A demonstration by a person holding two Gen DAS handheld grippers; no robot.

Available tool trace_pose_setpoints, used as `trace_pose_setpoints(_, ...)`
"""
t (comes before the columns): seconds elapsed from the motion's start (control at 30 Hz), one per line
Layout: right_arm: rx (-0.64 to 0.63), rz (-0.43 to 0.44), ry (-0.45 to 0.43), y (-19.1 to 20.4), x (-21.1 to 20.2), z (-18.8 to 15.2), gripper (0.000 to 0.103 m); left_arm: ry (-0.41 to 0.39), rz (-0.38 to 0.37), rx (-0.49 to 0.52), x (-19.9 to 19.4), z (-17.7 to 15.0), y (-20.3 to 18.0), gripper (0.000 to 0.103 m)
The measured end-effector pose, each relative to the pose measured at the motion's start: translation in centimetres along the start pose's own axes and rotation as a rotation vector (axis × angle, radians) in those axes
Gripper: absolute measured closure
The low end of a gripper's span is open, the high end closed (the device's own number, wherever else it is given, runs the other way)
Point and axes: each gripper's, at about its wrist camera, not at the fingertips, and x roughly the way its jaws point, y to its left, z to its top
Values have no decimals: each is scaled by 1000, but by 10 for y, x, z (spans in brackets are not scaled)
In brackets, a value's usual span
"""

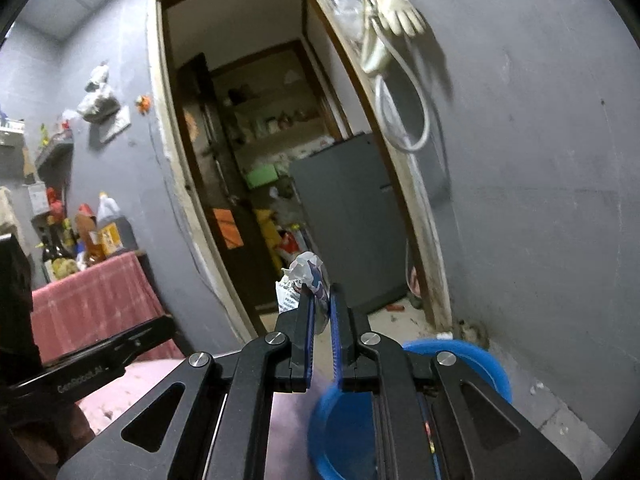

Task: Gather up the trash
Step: 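Carry the peanut shell and foil to the blue basin and open both tools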

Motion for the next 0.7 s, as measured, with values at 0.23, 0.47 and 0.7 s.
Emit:
trace_pose_setpoints(0.23,69,-36,98,-34,14,-15,96,130,-29,24,48,-14,-14,90)
trace_pose_setpoints(0.47,73,-67,188,-36,30,-29,95,220,3,-20,82,-29,-9,89)
trace_pose_setpoints(0.7,95,-96,231,-42,37,-38,85,294,-38,-103,97,-43,8,86)
